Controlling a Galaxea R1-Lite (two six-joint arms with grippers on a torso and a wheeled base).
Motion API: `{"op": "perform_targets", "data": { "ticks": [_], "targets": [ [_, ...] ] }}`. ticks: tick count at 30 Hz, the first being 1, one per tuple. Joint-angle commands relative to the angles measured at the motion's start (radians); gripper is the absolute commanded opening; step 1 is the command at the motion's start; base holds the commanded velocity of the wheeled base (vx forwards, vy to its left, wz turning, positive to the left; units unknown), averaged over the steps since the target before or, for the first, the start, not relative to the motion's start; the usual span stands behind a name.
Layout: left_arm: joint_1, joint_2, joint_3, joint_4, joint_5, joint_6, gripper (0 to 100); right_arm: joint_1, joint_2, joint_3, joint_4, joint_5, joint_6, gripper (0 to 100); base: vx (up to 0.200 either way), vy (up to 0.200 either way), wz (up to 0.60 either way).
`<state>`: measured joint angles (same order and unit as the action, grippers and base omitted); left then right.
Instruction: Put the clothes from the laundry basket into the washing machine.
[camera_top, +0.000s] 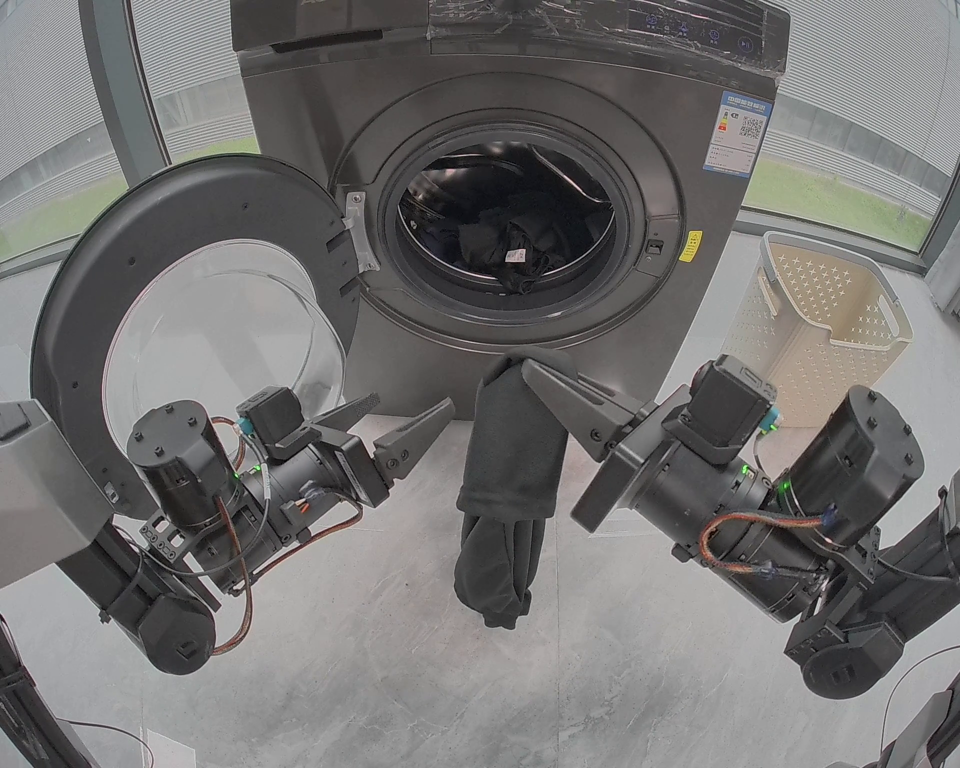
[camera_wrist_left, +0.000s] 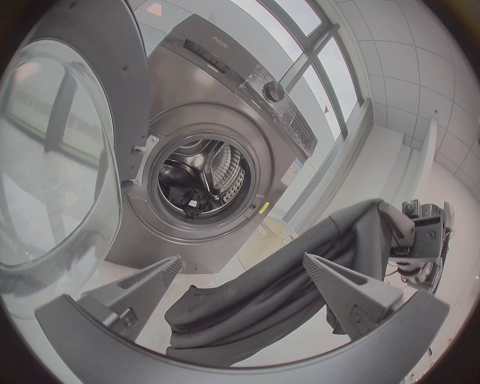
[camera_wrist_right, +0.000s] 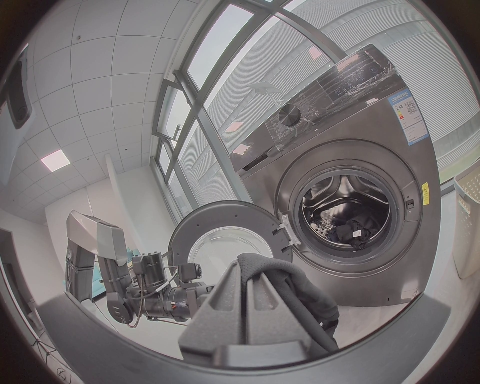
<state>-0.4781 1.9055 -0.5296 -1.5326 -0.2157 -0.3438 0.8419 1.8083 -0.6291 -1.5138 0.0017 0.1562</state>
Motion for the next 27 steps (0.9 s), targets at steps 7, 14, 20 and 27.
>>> {"op": "perform_targets", "data": {
  "ticks": [7, 14, 20, 27],
  "targets": [
    [-0.007, 0.02, 0.079, -0.009, -0.062, 0.078, 100, -0.001, 0.088, -0.096, 0.001, -0.017, 0.002, 0, 0.0, 0.0, 0.0],
    [-0.024, 0.02, 0.115, -0.009, -0.085, 0.092, 100, 0.0, 0.103, -0.139, 0.03, -0.054, 0.002, 0, 0.0, 0.0, 0.0],
    [-0.057, 0.01, 0.181, -0.009, -0.14, 0.201, 100, -0.001, 0.138, -0.185, 0.035, -0.06, 0.002, 0, 0.0, 0.0, 0.0],
    [-0.066, 0.001, 0.198, -0.009, -0.174, 0.235, 100, 0.0, 0.146, -0.204, 0.037, -0.062, 0.002, 0, 0.0, 0.0, 0.0]
  ]
}}
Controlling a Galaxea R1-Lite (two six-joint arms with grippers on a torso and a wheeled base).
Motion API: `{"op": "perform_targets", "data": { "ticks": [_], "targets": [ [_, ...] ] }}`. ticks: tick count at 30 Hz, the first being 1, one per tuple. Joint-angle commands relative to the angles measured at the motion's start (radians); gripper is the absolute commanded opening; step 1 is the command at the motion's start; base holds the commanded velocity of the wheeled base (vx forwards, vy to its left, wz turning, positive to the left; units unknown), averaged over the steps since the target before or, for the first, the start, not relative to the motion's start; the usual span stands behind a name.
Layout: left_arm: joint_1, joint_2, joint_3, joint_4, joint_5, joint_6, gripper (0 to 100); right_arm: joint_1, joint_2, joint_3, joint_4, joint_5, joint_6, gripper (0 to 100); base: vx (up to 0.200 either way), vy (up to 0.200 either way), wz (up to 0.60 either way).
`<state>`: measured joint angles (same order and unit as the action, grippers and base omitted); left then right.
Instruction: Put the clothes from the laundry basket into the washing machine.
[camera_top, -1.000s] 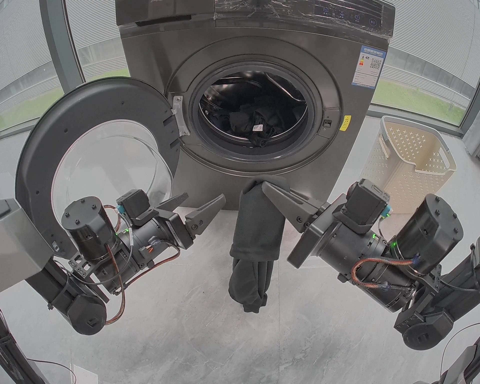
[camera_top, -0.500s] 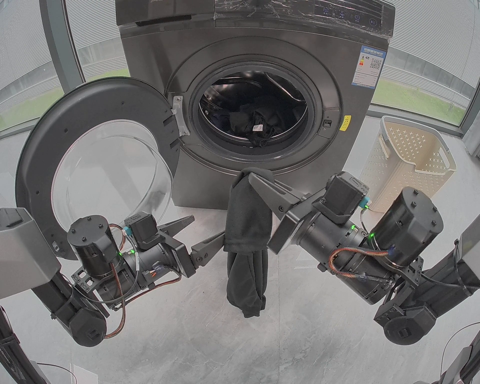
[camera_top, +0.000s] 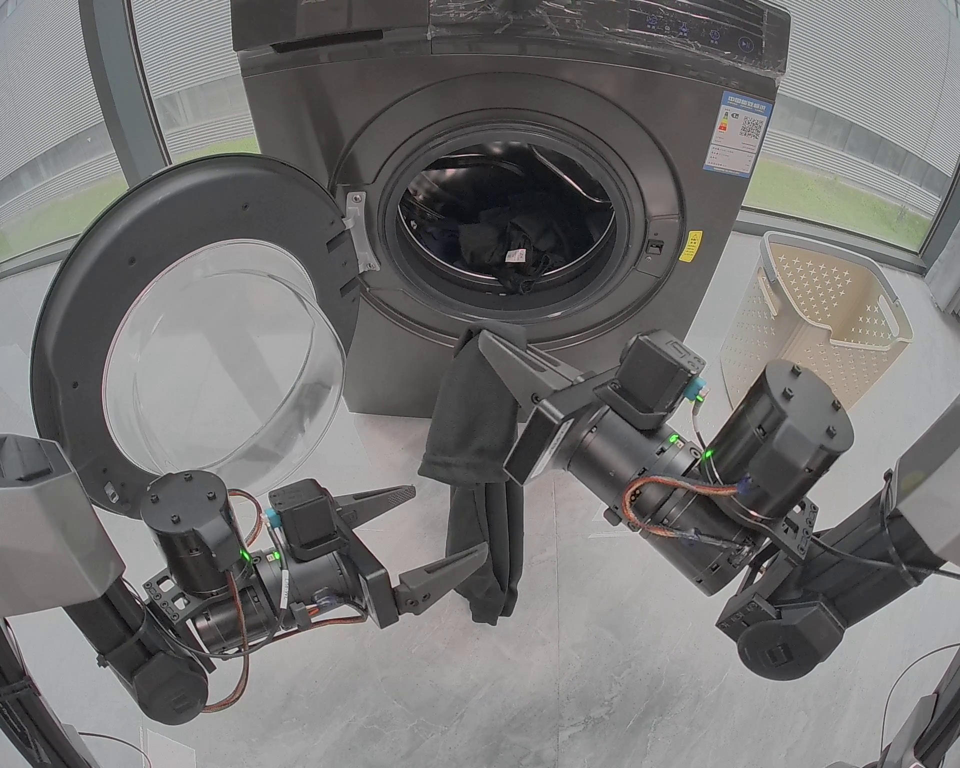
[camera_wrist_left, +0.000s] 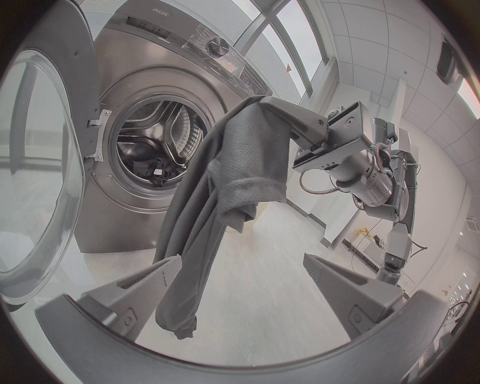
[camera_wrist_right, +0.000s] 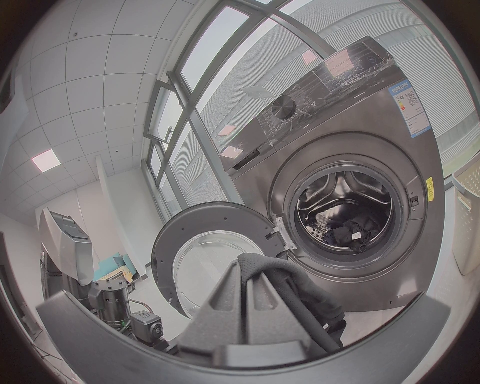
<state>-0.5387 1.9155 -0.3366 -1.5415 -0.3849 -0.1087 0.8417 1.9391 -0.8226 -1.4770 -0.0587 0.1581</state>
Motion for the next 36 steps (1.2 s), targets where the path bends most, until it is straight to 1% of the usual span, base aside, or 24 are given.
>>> {"op": "perform_targets", "data": {
  "ticks": [1, 3, 6, 7, 9, 11, 13, 20, 30, 31, 33, 36],
  "targets": [
    [-0.006, -0.01, 0.001, 0.0, -0.005, 0.0, 100, -0.001, 0.015, -0.01, 0.001, -0.001, 0.0, 0, 0.0, 0.0, 0.0],
    [-0.006, -0.02, -0.03, 0.0, -0.002, -0.012, 100, 0.004, 0.014, -0.007, 0.0, -0.001, 0.001, 0, 0.0, 0.0, 0.0],
    [-0.006, -0.004, -0.125, 0.001, 0.021, -0.014, 100, 0.013, 0.014, -0.003, -0.003, -0.001, 0.001, 0, 0.0, 0.0, 0.0],
    [-0.004, -0.003, -0.13, 0.003, 0.023, -0.014, 100, 0.013, 0.014, -0.003, -0.003, -0.001, 0.001, 0, 0.0, 0.0, 0.0],
    [0.0, 0.017, -0.203, 0.009, 0.063, -0.014, 100, 0.017, 0.014, -0.001, -0.003, -0.003, 0.003, 0, 0.0, 0.0, 0.0],
    [0.002, 0.034, -0.242, 0.017, 0.077, -0.016, 100, 0.019, 0.014, -0.001, -0.003, -0.009, 0.003, 0, 0.0, 0.0, 0.0],
    [0.0, 0.045, -0.252, 0.017, 0.077, -0.016, 100, 0.02, 0.014, -0.001, -0.002, -0.012, 0.003, 0, 0.0, 0.0, 0.0],
    [0.013, 0.14, -0.358, 0.017, 0.087, -0.014, 100, 0.033, 0.012, -0.001, -0.003, -0.013, 0.005, 0, 0.0, 0.0, 0.0],
    [0.02, 0.184, -0.426, 0.034, 0.087, -0.011, 100, 0.043, 0.014, 0.0, -0.005, -0.015, 0.006, 0, 0.0, 0.0, 0.0],
    [0.02, 0.184, -0.43, 0.032, 0.089, -0.009, 0, 0.043, 0.014, 0.002, -0.005, -0.015, 0.006, 0, 0.0, 0.0, 0.0],
    [0.02, 0.184, -0.435, 0.032, 0.1, -0.006, 0, 0.043, 0.012, 0.002, -0.005, -0.015, 0.006, 0, 0.0, 0.0, 0.0],
    [0.02, 0.18, -0.437, 0.032, 0.101, -0.006, 0, 0.043, 0.014, 0.002, -0.005, -0.015, 0.006, 0, 0.0, 0.0, 0.0]
  ]
}}
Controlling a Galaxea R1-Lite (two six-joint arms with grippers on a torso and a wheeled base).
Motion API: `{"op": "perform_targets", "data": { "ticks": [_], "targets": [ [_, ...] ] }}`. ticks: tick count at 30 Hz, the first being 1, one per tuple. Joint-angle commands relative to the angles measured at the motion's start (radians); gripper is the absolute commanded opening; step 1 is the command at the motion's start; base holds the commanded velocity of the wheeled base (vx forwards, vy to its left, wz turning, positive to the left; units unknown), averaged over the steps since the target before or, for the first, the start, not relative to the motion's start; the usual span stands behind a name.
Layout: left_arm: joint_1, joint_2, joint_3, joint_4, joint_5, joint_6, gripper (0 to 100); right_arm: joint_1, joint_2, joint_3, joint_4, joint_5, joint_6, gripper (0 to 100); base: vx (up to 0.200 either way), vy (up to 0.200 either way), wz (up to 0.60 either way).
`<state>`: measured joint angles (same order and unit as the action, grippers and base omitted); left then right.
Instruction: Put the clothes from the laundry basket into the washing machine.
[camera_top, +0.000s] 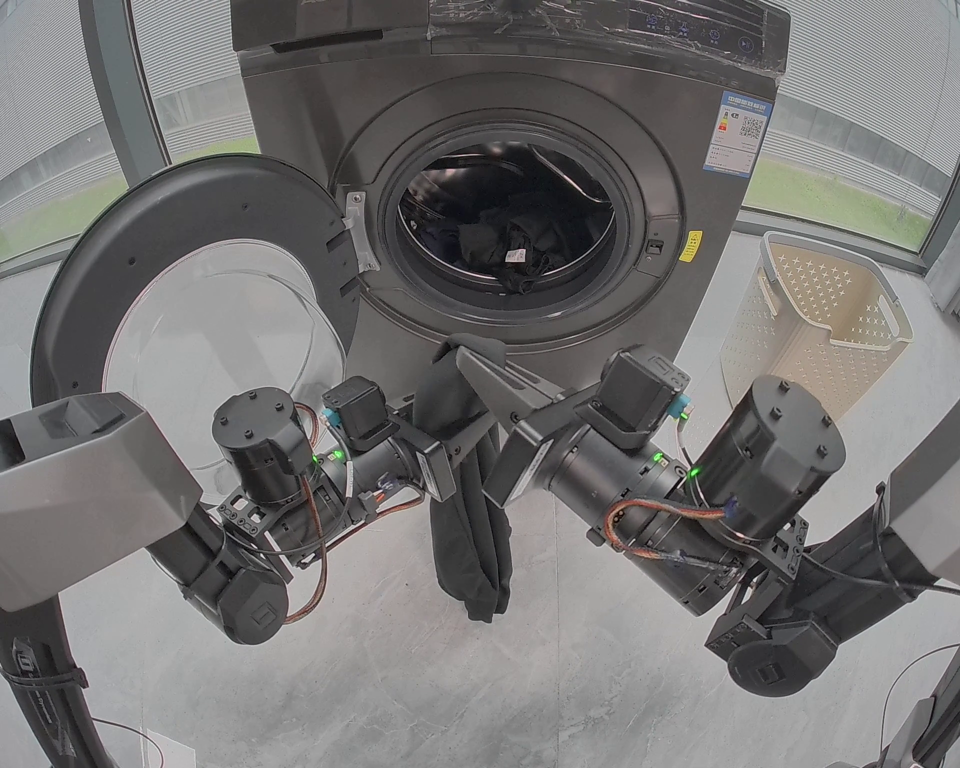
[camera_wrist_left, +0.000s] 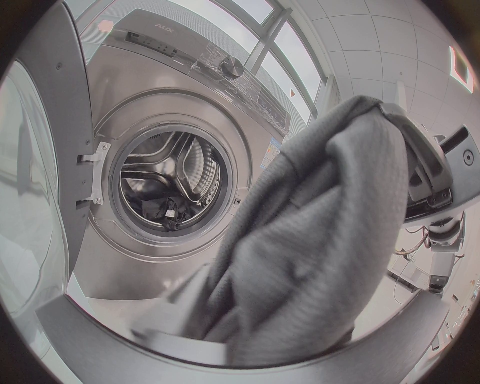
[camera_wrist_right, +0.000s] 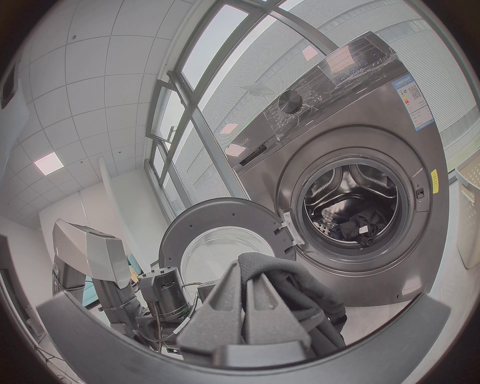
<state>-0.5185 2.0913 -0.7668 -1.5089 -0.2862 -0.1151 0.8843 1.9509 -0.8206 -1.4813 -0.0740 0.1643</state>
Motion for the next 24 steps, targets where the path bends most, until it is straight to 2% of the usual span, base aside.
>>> {"op": "perform_targets", "data": {
  "ticks": [1, 9, 10, 12, 14, 17, 18, 20, 24],
  "targets": [
    [-0.002, 0.001, -0.006, -0.002, 0.002, 0.0, 0, -0.001, 0.0, 0.001, -0.001, 0.0, 0.001, 0, 0.0, 0.0, 0.0],
    [-0.012, -0.066, 0.021, -0.011, 0.001, 0.0, 0, -0.001, -0.012, 0.052, -0.014, 0.0, 0.015, 0, 0.0, 0.0, 0.0],
    [-0.012, -0.074, 0.023, -0.011, 0.001, 0.0, 0, -0.001, -0.015, 0.06, -0.016, 0.002, 0.018, 100, 0.0, 0.0, 0.0],
    [-0.008, -0.083, 0.026, -0.011, 0.001, -0.001, 0, 0.001, -0.03, 0.075, -0.017, 0.005, 0.02, 100, 0.0, 0.0, 0.0],
    [-0.002, -0.103, 0.041, -0.016, -0.001, -0.001, 0, 0.005, -0.082, 0.147, -0.008, 0.016, 0.018, 100, 0.0, 0.0, 0.0],
    [-0.002, -0.169, 0.066, -0.027, -0.005, -0.012, 0, 0.012, -0.167, 0.334, 0.006, 0.056, 0.015, 100, 0.0, 0.0, 0.0],
    [-0.002, -0.172, 0.067, -0.027, -0.005, -0.014, 0, 0.01, -0.171, 0.351, 0.006, 0.059, 0.014, 100, 0.0, 0.0, 0.0],
    [-0.014, -0.237, 0.103, -0.028, -0.004, -0.031, 0, -0.007, -0.188, 0.463, 0.001, 0.085, 0.009, 100, 0.0, 0.0, 0.0],
    [-0.035, -0.31, 0.159, -0.031, -0.011, -0.046, 0, -0.045, -0.182, 0.518, -0.013, 0.103, 0.011, 100, 0.0, 0.0, 0.0]
  ]
}}
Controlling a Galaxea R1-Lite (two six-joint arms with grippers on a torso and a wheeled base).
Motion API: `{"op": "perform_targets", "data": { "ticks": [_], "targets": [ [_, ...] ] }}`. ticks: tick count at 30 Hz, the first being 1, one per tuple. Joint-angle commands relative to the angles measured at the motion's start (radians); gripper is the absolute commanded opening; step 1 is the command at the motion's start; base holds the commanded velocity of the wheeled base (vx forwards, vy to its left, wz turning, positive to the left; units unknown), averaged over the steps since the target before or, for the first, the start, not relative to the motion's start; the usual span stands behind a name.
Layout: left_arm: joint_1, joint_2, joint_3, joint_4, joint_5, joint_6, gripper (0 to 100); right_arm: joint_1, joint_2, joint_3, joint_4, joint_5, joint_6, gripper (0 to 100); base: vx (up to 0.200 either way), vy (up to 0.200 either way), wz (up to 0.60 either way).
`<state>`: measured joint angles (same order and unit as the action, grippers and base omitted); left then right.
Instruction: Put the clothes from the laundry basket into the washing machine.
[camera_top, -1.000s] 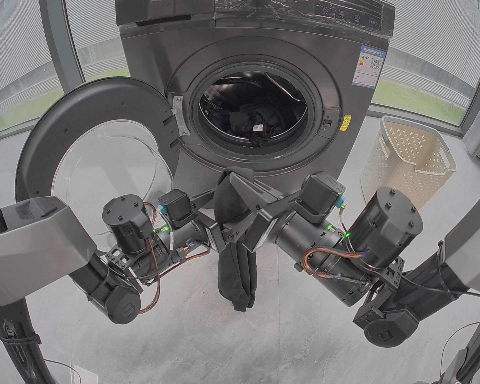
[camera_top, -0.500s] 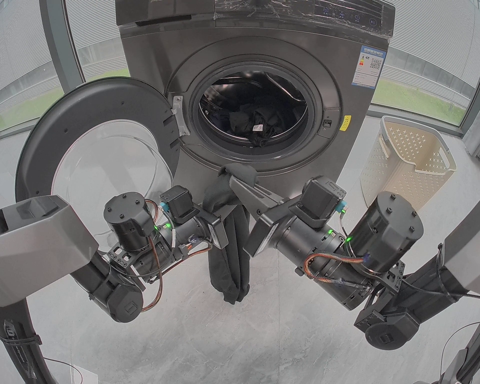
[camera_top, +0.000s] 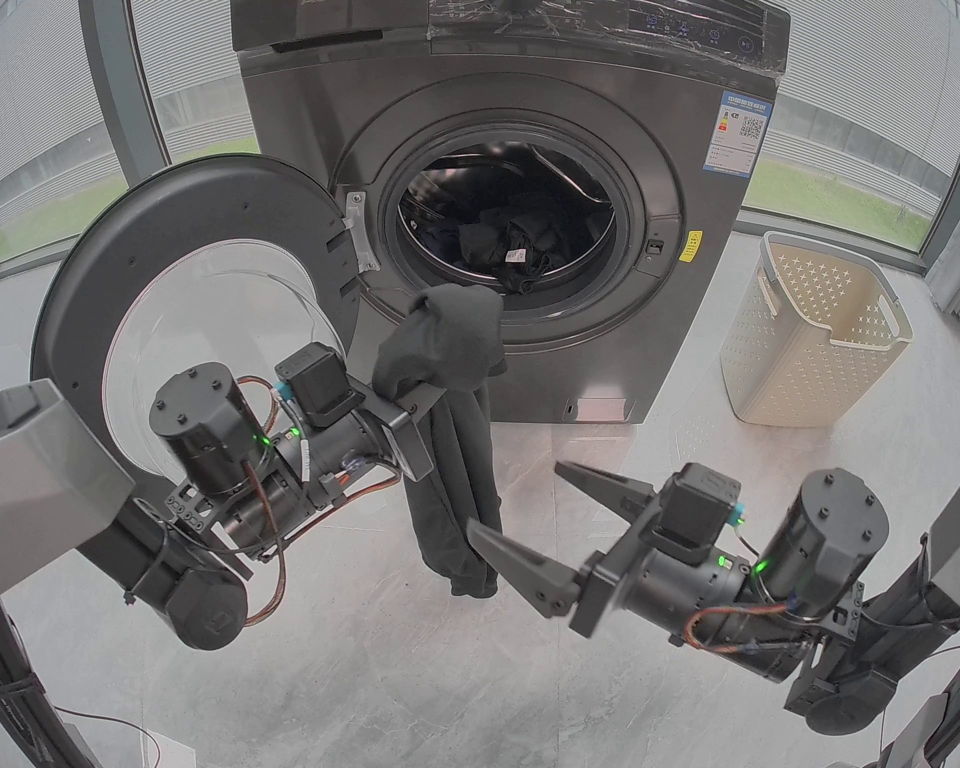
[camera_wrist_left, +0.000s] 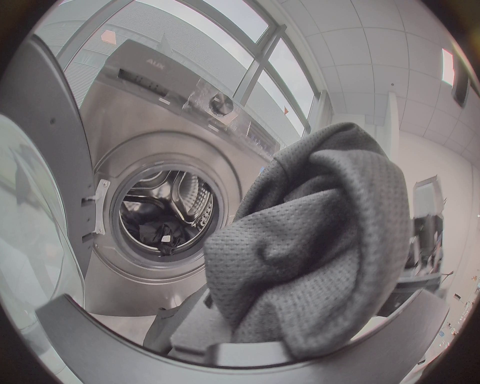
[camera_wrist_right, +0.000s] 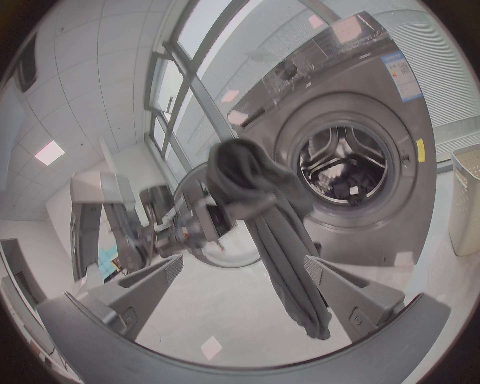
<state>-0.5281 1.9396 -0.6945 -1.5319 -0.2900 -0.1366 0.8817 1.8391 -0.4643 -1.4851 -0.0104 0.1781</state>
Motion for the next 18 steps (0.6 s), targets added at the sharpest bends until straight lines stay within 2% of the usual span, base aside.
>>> {"op": "perform_targets", "data": {
  "ticks": [1, 2, 3, 4, 5, 9, 12, 18],
  "targets": [
    [-0.032, -0.185, 0.108, -0.008, -0.009, -0.034, 0, -0.069, -0.061, 0.159, -0.009, 0.046, -0.003, 100, 0.0, 0.0, 0.0],
    [-0.038, -0.212, 0.124, -0.007, -0.015, -0.054, 0, -0.101, -0.044, 0.141, -0.007, 0.053, -0.003, 100, 0.0, 0.0, 0.0],
    [-0.038, -0.212, 0.124, -0.007, -0.015, -0.054, 0, -0.101, -0.044, 0.141, -0.007, 0.053, -0.003, 100, 0.0, 0.0, 0.0],
    [-0.041, -0.226, 0.122, -0.008, -0.02, -0.07, 0, -0.144, 0.003, 0.088, 0.002, 0.052, -0.002, 100, 0.0, 0.0, 0.0],
    [-0.041, -0.228, 0.121, -0.008, -0.021, -0.072, 0, -0.155, 0.017, 0.073, 0.002, 0.05, -0.002, 100, 0.0, 0.0, 0.0],
    [-0.046, -0.237, 0.119, -0.008, -0.024, -0.08, 0, -0.242, 0.178, -0.131, 0.026, 0.038, -0.003, 100, 0.0, 0.0, 0.0],
    [-0.066, -0.24, 0.127, -0.008, -0.032, -0.081, 0, -0.264, 0.285, -0.28, 0.094, 0.012, -0.003, 100, 0.0, 0.0, 0.0],
    [-0.084, -0.24, 0.13, -0.008, -0.032, -0.086, 0, -0.287, 0.425, -0.442, 0.155, 0.009, -0.006, 100, 0.0, 0.0, 0.0]
  ]
}}
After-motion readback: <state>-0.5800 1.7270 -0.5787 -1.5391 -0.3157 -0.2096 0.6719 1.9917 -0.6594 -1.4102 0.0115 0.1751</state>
